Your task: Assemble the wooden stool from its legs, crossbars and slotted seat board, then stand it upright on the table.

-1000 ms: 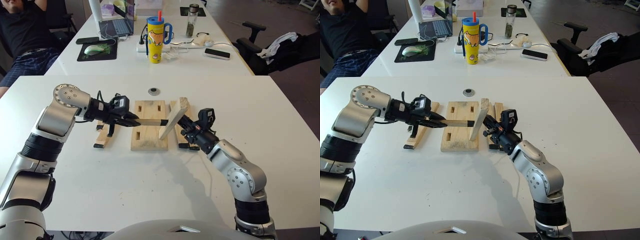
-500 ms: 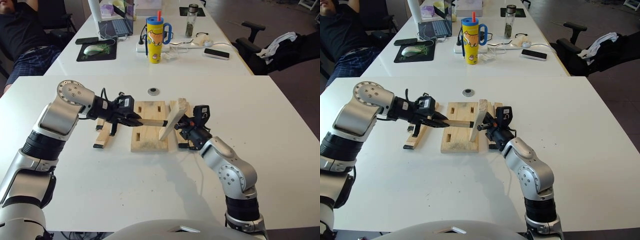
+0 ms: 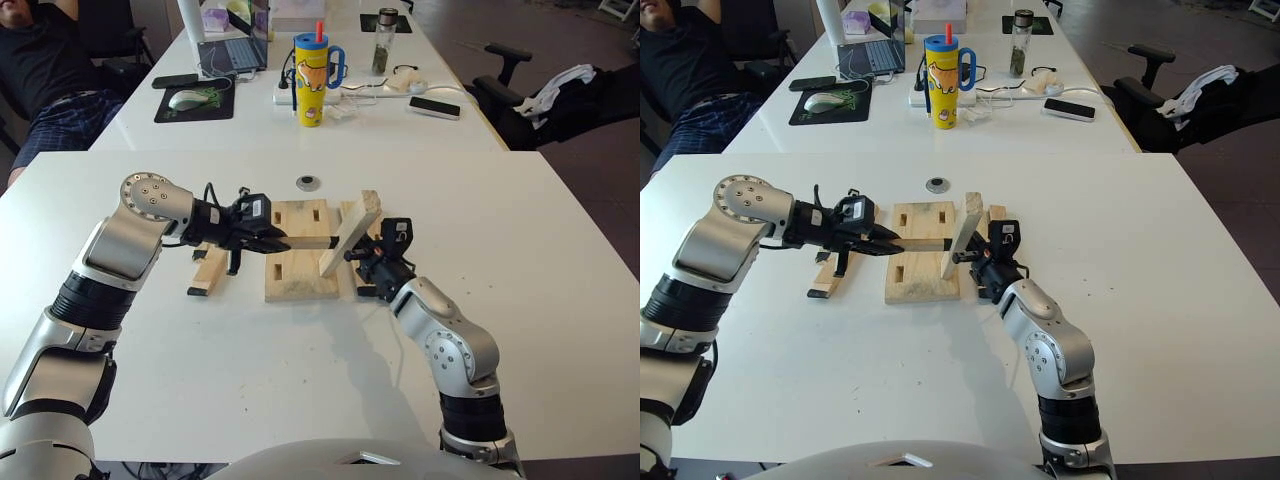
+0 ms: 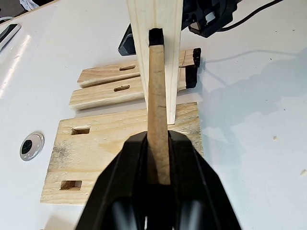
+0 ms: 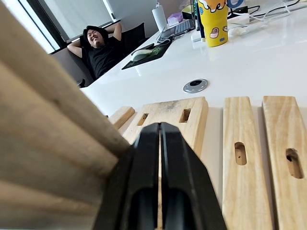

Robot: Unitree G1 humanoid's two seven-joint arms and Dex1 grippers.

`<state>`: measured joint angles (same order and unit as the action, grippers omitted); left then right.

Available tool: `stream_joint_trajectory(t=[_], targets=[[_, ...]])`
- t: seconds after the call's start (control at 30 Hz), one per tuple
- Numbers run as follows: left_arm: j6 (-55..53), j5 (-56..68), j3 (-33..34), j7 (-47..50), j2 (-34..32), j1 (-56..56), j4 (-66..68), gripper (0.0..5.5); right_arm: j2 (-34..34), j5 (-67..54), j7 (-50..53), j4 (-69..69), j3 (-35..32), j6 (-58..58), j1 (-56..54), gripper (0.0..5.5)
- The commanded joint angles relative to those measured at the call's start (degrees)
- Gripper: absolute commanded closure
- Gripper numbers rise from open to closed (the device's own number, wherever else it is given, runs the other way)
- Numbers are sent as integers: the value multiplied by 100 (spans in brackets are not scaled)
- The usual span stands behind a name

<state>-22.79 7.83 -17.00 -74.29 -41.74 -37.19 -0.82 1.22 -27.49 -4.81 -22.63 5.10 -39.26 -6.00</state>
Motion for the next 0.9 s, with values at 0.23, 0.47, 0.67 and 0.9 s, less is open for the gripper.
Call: stream_joint_trajectory(t=[0.23,0.47,0.67,0.9], targets=[[-120,68,83,42,64,-253,18,509,-115,-42,-90,-118,61,-15,-71,550],[-241,198,159,-46,112,-464,-39,462,-173,-5,-61,-140,118,26,1,550],[-147,168,140,-35,66,-493,27,380,-199,14,-59,-148,132,36,8,550],[-318,372,594,18,-96,-750,227,276,-122,70,-79,-124,109,56,75,550]])
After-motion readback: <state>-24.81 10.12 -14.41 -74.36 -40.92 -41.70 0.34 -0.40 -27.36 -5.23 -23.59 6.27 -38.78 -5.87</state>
